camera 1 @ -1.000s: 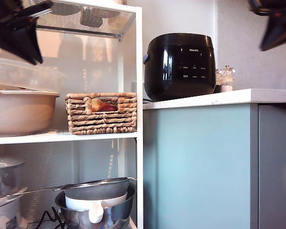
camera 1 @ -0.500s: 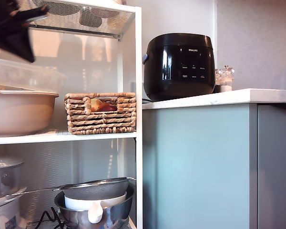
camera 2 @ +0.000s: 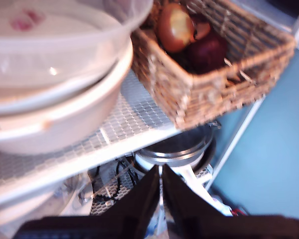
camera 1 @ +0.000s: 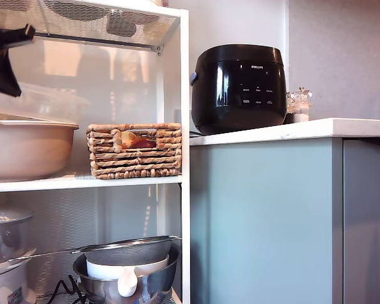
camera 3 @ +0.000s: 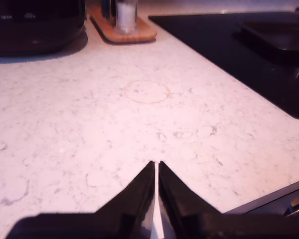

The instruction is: Pick up the plastic microwave lid from the counter next to you, then place it on the shelf

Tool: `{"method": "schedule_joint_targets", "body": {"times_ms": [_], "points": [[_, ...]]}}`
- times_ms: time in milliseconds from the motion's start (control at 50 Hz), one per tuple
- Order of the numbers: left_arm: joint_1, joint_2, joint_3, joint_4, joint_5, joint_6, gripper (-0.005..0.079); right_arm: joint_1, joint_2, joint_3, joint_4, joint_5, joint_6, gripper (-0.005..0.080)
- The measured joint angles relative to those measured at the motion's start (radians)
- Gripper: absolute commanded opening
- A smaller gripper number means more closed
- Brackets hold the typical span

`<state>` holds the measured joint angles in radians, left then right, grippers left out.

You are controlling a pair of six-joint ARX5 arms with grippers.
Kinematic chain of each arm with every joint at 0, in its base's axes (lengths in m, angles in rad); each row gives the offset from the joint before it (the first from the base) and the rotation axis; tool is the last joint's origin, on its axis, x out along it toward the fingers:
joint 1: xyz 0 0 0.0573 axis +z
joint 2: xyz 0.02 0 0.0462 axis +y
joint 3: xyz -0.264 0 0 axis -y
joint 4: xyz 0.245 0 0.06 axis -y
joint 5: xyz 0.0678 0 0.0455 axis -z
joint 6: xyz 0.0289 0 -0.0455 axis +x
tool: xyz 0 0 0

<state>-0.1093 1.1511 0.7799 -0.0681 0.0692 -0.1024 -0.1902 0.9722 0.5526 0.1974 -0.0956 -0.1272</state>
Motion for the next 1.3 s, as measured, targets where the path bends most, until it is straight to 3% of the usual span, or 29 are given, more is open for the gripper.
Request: {"method": "schedule_joint_targets", "body": {"times_ms": [120,280,680,1120,1300], "points": [[0.000,-0.053,-0.052,0.040,-0.018,0.000,-0.0019,-0.006,-0.072,-0.080,0.060,-0.005,0.052,-0.0011],[0.000,-0.156,-0.124,0.084,-0.040,-0.007,-0.0019,-0.003,-0.199,-0.143,0.074,-0.080,0.076,-0.0011],[0.000,-0.312,-0.360,0.184,-0.089,-0.034,-0.0019,0.062,-0.496,-0.322,0.058,-0.074,0.078,-0.0011],[0.000,-0.595,-0.542,0.216,-0.116,-0.061,-0.0019,0.083,-0.813,-0.423,-0.130,-0.078,0.082,-0.0011],[0.000,-0.720,-0.575,0.148,-0.116,-0.073,-0.0019,0.108,-0.935,-0.451,-0.232,-0.080,0.081,-0.0011]]}}
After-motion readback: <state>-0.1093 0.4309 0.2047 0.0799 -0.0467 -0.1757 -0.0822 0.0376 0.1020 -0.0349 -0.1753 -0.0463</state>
